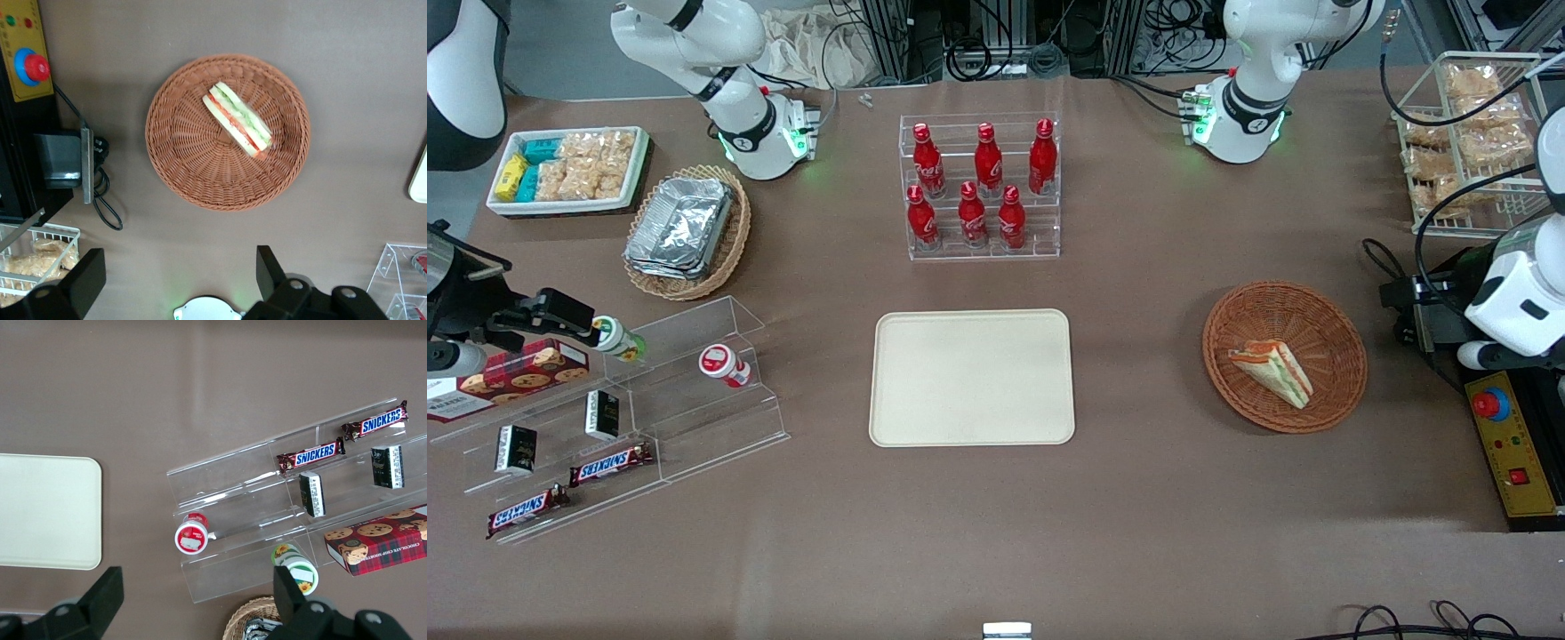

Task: Place sandwich from basket to tray
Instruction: 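Lower the open left gripper over the wrapped sandwich in the basket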

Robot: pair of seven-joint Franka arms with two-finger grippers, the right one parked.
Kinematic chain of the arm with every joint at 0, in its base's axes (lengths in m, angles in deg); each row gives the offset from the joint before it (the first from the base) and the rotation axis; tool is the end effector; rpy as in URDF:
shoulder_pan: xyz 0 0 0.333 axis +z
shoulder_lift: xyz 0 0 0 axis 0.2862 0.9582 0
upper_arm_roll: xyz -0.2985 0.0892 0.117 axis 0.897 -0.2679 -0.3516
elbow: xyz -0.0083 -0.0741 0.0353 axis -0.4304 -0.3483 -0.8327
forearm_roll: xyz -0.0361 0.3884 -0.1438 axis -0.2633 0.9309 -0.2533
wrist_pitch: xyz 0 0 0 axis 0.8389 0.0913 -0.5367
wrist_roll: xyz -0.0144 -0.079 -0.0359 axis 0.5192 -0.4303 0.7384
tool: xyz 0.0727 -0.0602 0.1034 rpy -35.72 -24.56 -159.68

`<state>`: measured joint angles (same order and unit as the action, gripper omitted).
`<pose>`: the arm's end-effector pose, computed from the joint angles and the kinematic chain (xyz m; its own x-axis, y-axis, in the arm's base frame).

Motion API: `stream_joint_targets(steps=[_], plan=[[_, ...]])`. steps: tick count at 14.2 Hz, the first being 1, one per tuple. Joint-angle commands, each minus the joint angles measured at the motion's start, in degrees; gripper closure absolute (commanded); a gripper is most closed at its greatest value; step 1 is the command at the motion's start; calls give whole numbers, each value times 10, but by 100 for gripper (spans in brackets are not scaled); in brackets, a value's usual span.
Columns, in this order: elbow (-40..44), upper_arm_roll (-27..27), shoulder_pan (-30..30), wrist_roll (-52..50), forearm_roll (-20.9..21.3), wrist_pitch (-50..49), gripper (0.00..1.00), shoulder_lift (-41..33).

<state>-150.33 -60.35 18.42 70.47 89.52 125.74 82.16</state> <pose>0.6187 0.0022 0.5185 0.9670 0.0782 -0.2425 0.0663 -0.9962 -0.0567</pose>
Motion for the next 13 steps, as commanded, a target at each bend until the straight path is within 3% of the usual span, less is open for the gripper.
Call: stream_joint_targets(steps=[1,3,7,10,13], plan=[[-112,-8,-6,0,-9,69,0,-62],[-214,-9,-5,0,-13,162,0,-104],[-304,-8,-8,-52,-28,282,0,-105],[-314,-8,-10,-109,-30,319,0,-66],[-313,-5,-16,-247,-38,388,0,-13]])
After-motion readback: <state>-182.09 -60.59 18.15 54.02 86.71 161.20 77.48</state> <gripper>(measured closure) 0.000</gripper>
